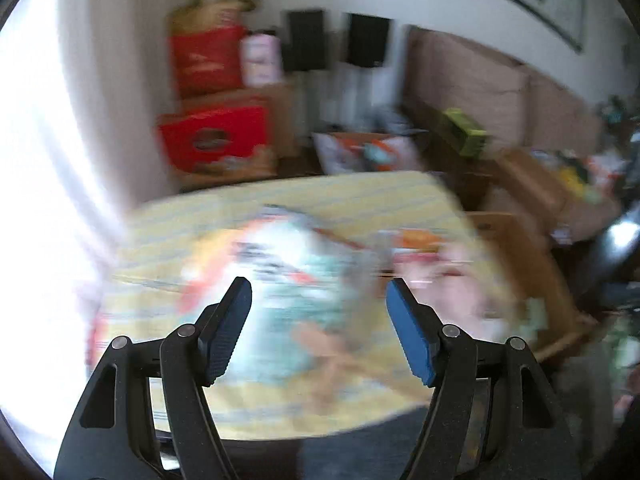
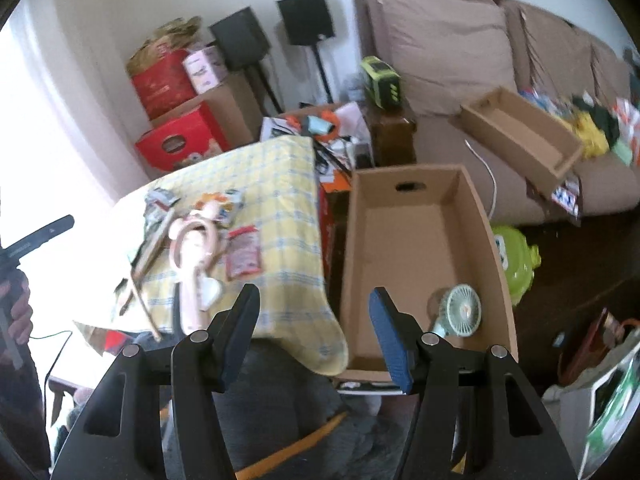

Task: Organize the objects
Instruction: 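Grasp the paper fan face with the left gripper while the right gripper grasps its wooden handle, then lift the paper fan off the table with both grippers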

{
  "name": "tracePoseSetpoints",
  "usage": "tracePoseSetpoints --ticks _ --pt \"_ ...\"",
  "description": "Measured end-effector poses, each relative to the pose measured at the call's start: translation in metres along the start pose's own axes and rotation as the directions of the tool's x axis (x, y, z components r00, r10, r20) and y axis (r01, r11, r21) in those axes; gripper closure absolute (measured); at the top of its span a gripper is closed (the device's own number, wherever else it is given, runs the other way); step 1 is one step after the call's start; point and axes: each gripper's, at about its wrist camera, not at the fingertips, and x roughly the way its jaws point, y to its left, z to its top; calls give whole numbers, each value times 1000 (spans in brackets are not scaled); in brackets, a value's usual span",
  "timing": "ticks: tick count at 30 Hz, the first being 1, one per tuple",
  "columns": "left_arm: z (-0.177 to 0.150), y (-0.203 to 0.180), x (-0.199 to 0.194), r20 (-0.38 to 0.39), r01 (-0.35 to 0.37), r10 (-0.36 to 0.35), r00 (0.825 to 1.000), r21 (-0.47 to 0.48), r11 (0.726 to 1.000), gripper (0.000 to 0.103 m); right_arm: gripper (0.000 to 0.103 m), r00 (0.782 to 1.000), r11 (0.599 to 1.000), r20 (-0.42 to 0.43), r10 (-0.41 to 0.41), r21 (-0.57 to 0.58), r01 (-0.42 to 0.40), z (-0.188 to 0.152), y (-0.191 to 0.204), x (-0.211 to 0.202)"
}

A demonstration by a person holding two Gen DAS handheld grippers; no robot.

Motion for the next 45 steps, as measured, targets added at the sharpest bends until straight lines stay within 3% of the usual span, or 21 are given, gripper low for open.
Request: tracePoseSetpoints --ticks 3,6,10,12,13,14,15,17,18,21,23,25,29,32,33,35,36,39,41,45 --pt "-8 39 6 1 -159 159 987 -20 987 36 44 1000 999 -2 16 -50 -16 8 23 -6" --pt "-21 83 12 -35 -194 192 981 -101 976 36 44 999 993 -6 32 -110 -33 14 47 -9" --pt "-37 120 21 -75 -195 184 980 -177 965 36 43 997 974 -34 74 -212 -80 20 90 -2" --pt "-40 130 26 -84 -156 142 986 -199 967 36 41 992 956 -80 100 -269 -118 22 115 14" --pt "-39 138 32 -79 -93 77 994 -218 972 36 41 987 940 -122 105 -311 -138 20 132 26" --pt "-38 145 38 -76 -31 13 997 -239 970 29 41 980 917 -172 101 -366 -159 15 150 40" --pt "-36 152 46 -80 34 -58 995 -266 963 21 41 974 896 -205 93 -409 -171 11 165 51" --pt "-29 165 65 -72 146 -176 982 -308 940 21 41 961 843 -269 67 -500 -199 -6 194 75" --pt "-26 171 76 -70 179 -213 975 -324 929 21 41 954 820 -294 61 -530 -216 -15 204 85" --pt "-16 175 99 -81 200 -230 970 -280 939 21 41 933 775 -354 72 -568 -276 -40 227 110" --pt "-11 174 118 -105 248 -286 953 -275 929 21 45 925 770 -372 76 -568 -292 -50 232 124" --pt "-3 176 142 -140 280 -334 932 -304 911 21 60 920 770 -390 48 -571 -283 -60 237 140" --pt "10 176 179 -198 262 -333 922 -316 912 21 64 936 747 -346 -63 -639 -186 -77 243 158" --pt "15 169 199 -216 288 -361 907 -308 907 21 67 943 746 -324 -71 -646 -165 -82 242 159" --pt "14 166 204 -218 313 -388 896 -310 898 21 72 946 751 -319 -64 -639 -165 -83 241 159" --pt "11 159 212 -229 395 -471 852 -310 865 21 81 949 764 -310 -50 -624 -163 -82 237 160" --pt "9 156 215 -237 413 -488 840 -306 858 21 89 956 772 -291 -46 -618 -151 -82 236 160" --pt "7 151 222 -262 380 -453 852 -285 880 22 93 958 794 -285 -16 -587 -161 -80 233 160" --pt "7 150 223 -254 398 -475 843 -299 867 25 94 958 803 -287 7 -569 -177 -79 231 160" --pt "4 155 220 -244 427 -515 822 -335 840 43 94 960 801 -281 10 -572 -176 -80 232 160"
